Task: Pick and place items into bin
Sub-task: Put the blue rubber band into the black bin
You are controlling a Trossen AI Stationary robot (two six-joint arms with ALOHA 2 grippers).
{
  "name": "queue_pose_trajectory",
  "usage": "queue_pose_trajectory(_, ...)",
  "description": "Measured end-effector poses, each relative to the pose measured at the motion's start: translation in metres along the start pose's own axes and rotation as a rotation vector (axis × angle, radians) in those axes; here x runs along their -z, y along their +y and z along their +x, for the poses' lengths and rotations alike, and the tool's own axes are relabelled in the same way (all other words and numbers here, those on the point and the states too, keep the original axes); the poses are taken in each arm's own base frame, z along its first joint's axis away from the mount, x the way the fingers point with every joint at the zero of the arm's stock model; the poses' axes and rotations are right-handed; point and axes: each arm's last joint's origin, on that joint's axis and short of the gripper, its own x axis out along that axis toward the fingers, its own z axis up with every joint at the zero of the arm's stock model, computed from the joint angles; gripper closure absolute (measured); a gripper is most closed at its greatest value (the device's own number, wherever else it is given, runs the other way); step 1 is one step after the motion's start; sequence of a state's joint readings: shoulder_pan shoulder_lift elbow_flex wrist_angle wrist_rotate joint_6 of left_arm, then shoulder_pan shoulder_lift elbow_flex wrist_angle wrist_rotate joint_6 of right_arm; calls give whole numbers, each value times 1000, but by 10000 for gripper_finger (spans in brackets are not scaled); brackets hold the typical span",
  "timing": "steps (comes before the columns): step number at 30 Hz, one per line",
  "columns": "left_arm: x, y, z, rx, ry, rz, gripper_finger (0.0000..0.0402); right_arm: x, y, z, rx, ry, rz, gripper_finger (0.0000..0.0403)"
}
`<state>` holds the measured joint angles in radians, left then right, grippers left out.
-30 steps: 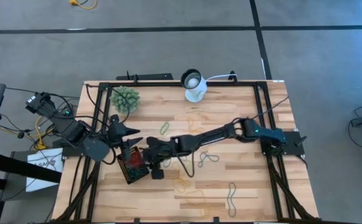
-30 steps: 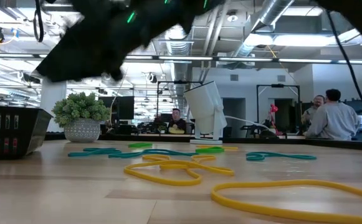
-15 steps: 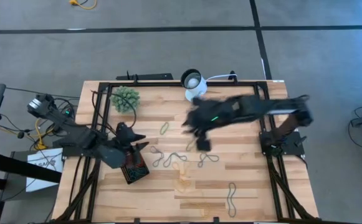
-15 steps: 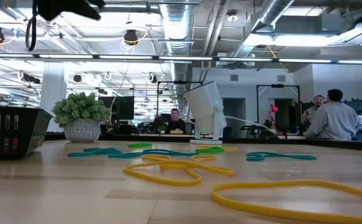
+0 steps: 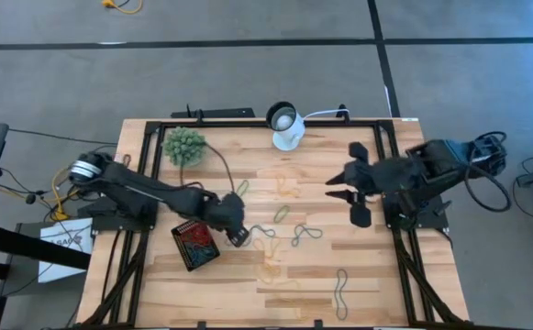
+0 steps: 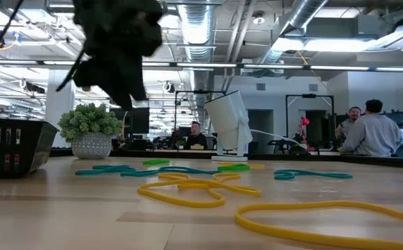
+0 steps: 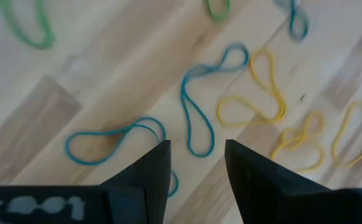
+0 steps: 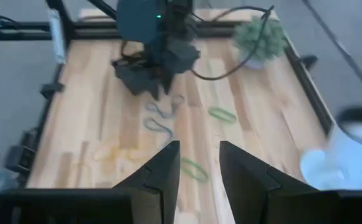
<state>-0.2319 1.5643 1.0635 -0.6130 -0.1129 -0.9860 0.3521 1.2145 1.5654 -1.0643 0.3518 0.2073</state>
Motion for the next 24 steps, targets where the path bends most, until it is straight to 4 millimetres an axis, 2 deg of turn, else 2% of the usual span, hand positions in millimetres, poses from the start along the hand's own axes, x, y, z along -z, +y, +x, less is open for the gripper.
queue_pose_trajectory(5, -16, -5, 20, -109, 155, 52, 261, 33, 4, 12, 89, 60, 46, 296)
queue_pose_trajectory(11, -25, -10, 37, -215, 260, 102, 261, 59, 7, 20, 161, 85, 54, 296)
queue_pose_trajectory(24, -14, -9, 79, -268, 347, 93, 261, 64, 10, 21, 186, 84, 49, 296)
